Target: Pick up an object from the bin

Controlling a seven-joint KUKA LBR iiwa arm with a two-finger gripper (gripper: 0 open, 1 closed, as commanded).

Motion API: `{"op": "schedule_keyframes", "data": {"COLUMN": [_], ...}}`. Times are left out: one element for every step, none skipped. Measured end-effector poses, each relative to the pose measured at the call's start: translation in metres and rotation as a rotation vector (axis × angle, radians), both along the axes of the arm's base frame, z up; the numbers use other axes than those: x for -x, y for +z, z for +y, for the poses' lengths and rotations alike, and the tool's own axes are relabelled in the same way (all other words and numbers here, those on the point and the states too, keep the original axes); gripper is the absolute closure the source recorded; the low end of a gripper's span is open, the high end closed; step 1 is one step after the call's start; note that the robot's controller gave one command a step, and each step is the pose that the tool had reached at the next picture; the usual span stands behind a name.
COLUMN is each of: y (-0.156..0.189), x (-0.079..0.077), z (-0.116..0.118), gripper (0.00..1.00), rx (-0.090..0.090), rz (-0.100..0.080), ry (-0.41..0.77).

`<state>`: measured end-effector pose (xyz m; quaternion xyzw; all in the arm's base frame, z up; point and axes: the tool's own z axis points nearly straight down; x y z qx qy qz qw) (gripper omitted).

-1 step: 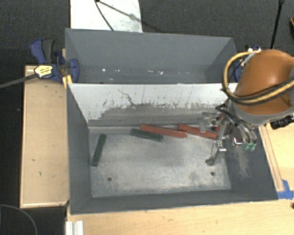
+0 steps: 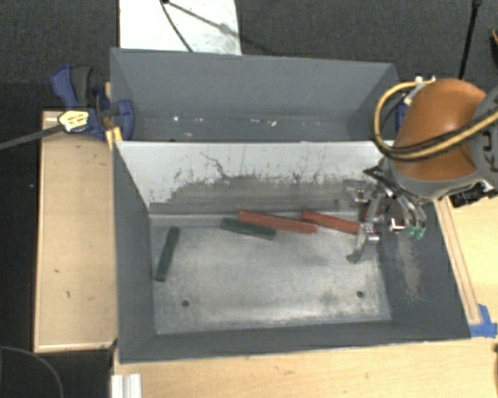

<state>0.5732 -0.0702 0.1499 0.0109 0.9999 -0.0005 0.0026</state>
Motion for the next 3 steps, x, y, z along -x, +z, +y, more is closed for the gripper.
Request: {"op": "schedule_keyframes", "data": {"y": [-0.067, -0.073, -0.08], "x": [-0.017, -0.017, -0.019], "z": [-0.009, -0.046, 0.016], "gripper": [0.0, 0.0, 0.0], "rx": [-0.003, -0.001, -0.005], "rz": [0.008, 0.0, 0.005], "ry": [-0.143, -0.255, -0.336]}}
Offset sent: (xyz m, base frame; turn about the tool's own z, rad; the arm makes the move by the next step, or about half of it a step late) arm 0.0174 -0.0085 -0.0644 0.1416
